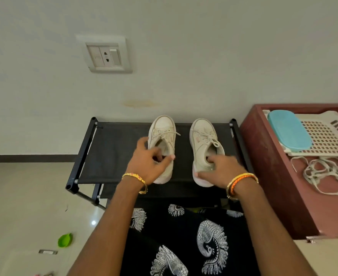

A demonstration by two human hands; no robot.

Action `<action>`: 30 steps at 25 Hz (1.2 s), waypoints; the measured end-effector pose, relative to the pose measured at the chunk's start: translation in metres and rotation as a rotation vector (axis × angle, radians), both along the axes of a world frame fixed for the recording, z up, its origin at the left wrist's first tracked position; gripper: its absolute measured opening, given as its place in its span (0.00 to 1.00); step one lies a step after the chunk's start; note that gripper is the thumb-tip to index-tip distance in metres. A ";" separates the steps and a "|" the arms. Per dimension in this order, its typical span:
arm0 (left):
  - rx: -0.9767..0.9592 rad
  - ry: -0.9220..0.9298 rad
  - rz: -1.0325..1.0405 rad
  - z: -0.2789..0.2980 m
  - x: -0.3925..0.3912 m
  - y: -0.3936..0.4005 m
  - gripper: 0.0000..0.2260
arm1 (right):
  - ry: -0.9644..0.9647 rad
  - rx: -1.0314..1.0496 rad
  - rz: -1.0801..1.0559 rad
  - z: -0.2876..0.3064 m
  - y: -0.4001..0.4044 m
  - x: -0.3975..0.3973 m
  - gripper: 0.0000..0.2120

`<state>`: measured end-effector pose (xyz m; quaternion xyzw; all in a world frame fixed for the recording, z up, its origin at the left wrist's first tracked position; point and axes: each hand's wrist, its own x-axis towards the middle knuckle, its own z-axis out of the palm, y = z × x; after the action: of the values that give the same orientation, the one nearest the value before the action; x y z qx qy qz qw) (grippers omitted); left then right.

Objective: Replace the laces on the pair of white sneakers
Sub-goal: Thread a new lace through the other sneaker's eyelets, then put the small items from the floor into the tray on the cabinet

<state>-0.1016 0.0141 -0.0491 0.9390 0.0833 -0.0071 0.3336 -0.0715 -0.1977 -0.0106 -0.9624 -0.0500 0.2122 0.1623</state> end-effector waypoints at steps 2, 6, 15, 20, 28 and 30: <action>0.036 0.142 -0.025 -0.005 -0.015 -0.010 0.20 | 0.057 -0.029 0.048 -0.009 0.003 -0.006 0.18; 0.005 0.075 0.023 -0.010 -0.025 -0.020 0.17 | -0.108 0.109 0.015 -0.018 0.001 -0.005 0.10; -0.018 0.037 0.035 -0.016 -0.020 -0.017 0.16 | -0.267 0.331 0.116 -0.040 0.023 -0.011 0.17; 0.037 0.066 -0.004 -0.014 -0.017 -0.011 0.14 | -0.184 0.273 0.153 -0.043 0.028 -0.005 0.22; 0.159 0.043 -0.039 0.037 -0.008 -0.005 0.24 | -0.177 0.286 0.128 0.008 0.026 0.007 0.25; 0.114 0.058 -0.047 0.071 -0.004 -0.002 0.24 | -0.135 0.240 0.163 0.049 0.022 0.013 0.27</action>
<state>-0.1060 0.0116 0.0216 0.9576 0.0709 -0.0373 0.2769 -0.0589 -0.1761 0.0386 -0.9408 -0.1640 0.1520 0.2547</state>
